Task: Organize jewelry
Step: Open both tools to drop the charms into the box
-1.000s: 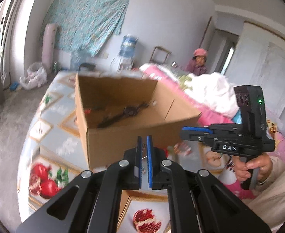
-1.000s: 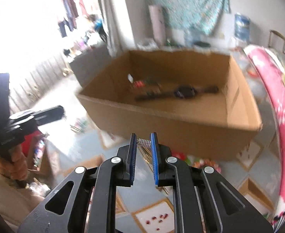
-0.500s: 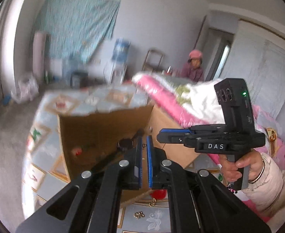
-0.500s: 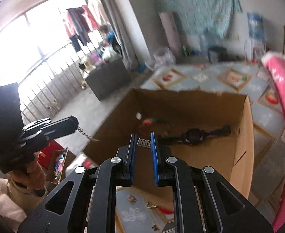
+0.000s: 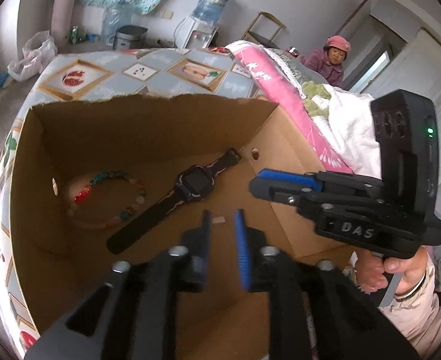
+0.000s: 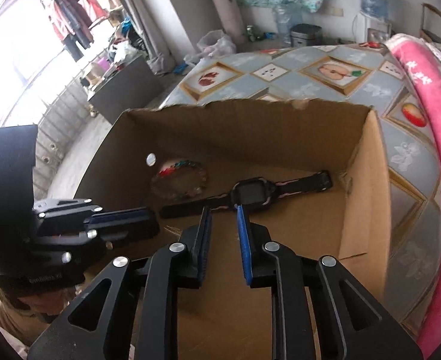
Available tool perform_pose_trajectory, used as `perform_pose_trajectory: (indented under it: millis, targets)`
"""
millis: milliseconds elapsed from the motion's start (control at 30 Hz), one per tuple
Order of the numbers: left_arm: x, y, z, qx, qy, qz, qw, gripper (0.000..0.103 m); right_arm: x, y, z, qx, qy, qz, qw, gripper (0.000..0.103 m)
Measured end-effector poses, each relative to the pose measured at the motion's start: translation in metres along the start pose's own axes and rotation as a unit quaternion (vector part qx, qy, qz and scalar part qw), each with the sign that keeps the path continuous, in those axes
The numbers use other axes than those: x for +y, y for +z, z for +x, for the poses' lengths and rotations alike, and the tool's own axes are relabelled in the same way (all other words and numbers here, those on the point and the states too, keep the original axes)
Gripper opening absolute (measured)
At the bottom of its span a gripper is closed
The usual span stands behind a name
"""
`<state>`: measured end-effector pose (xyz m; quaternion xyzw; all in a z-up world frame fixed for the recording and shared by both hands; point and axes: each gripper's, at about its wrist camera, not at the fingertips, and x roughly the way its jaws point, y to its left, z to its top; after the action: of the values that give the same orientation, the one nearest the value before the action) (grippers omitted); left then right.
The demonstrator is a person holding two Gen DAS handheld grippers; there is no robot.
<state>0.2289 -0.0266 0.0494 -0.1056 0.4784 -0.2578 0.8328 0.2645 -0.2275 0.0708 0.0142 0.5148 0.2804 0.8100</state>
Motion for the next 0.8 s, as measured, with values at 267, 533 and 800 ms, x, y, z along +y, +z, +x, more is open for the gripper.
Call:
perform_pose_trajectory:
  millis: [267,533,800]
  targets:
    - [0.004,0.000,-0.006,-0.019,0.004,-0.005,0.9998,0.032,-0.010,-0.003,-0.023,-0.036,-0.015,0.014,0.999,0.034]
    - [-0.008,-0.023,-0.058,-0.086,0.018,0.028,0.9958,0.035,-0.007,-0.027,-0.074,-0.105,0.012,0.019,0.994,0.039]
    - [-0.014,-0.097,-0.138,-0.153,0.020,0.074,0.9853,0.051,0.003,-0.084,-0.121,-0.149,0.042,0.014,0.988,0.042]
